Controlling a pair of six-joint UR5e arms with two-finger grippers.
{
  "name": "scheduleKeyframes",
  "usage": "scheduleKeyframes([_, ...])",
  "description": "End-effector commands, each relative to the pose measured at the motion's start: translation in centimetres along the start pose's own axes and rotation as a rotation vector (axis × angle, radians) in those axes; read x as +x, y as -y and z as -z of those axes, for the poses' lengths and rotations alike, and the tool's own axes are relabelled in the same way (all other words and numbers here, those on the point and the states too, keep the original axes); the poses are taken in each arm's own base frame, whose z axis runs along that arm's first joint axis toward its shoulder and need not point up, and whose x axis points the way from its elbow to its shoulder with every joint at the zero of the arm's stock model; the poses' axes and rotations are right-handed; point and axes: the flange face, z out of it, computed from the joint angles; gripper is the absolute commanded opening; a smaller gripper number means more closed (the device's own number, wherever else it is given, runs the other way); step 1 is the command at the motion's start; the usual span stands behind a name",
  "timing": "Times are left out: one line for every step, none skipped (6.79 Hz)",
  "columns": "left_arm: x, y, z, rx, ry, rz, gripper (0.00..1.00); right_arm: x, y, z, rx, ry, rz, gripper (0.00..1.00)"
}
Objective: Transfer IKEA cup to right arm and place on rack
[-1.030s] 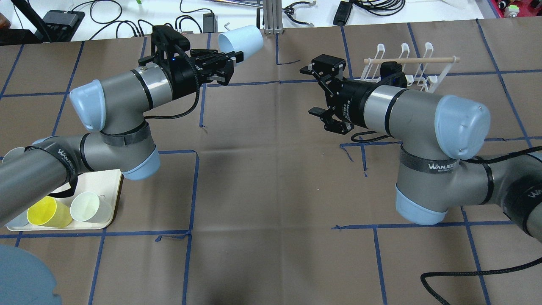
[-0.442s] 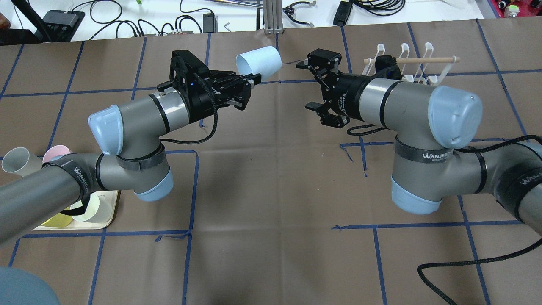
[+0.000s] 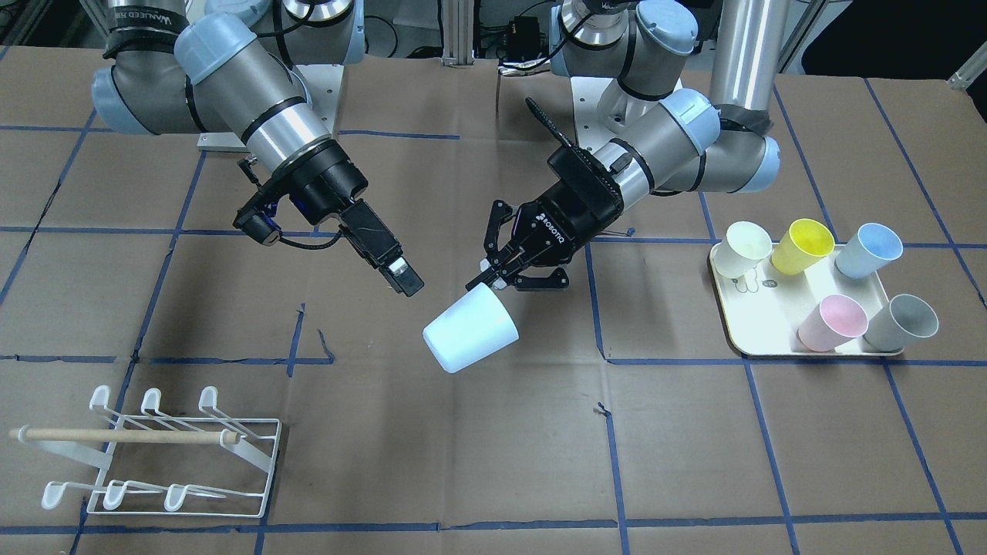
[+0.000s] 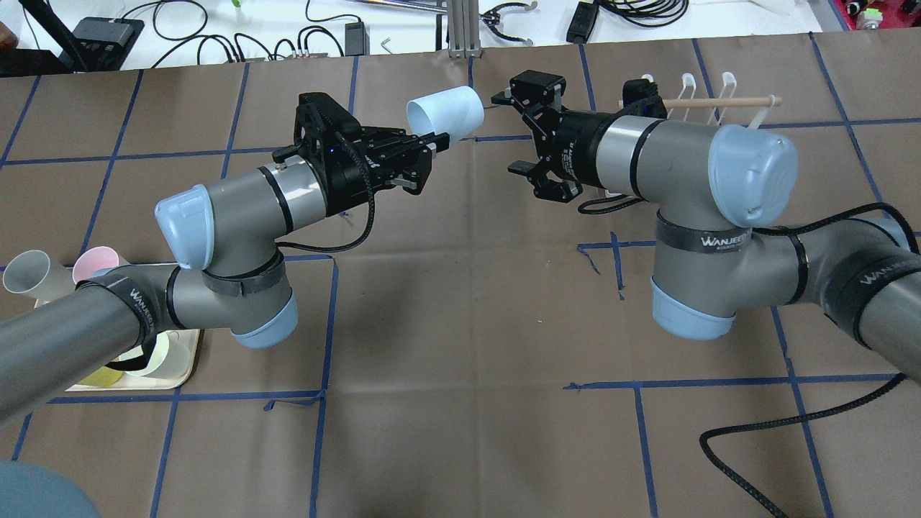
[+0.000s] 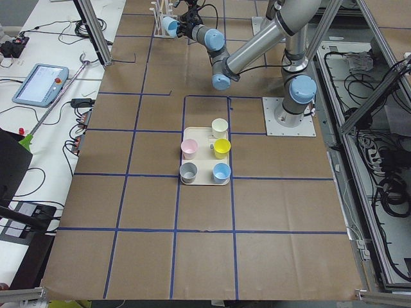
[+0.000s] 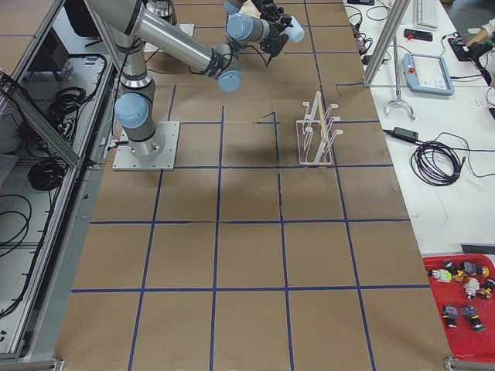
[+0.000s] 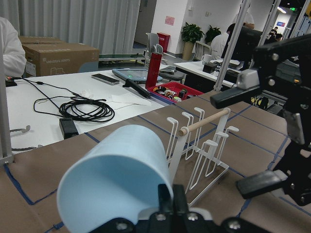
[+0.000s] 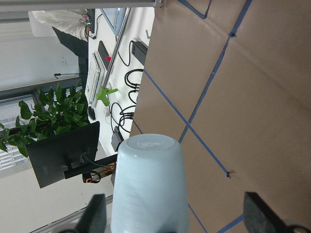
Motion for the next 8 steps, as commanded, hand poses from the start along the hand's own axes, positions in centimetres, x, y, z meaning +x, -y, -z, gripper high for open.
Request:
scheduleKeyframes([0.1,0.1,0.1,0.002,0.0,-0.002,0.0,0.4,0.1,-1.4,-0.01,0.0,0.008,0.99])
scheduleKeyframes([0.1,0.2,0.1,0.003,0.001,0.004,0.0,-0.6,0.2,-1.4,-0.006,0.014,0.019,0.99])
scheduleKeyframes([0.1,0.2,0.1,0.002,0.003,0.004,0.0,-1.4,0.5,-2.0,-0.01,0.021,0.027,0.99])
scheduleKeyframes([0.1,0.2,0.1,0.002,0.003,0.006,0.0,-1.6,0.3,-3.4,-0.026,0.015,0.035,0.99])
scheduleKeyframes([0.2,0.2,0.1,0.002,0.002,0.005,0.0,-2.2,0.0,-4.3,-0.035,0.018,0.044,0.99])
scheduleKeyframes([0.1,0.2,0.1,0.002,0.003,0.006,0.0,-2.4,-0.5,-4.6,-0.04,0.019,0.038,0.99])
scheduleKeyframes([0.1,0.2,0.1,0.003,0.003,0.004,0.0,-2.1,-0.3,-5.0,-0.043,0.012,0.028,0.99])
scheduleKeyframes([0.1,0.2,0.1,0.002,0.003,0.006,0.0,-1.7,-0.1,-5.5,-0.048,0.003,0.022,0.99])
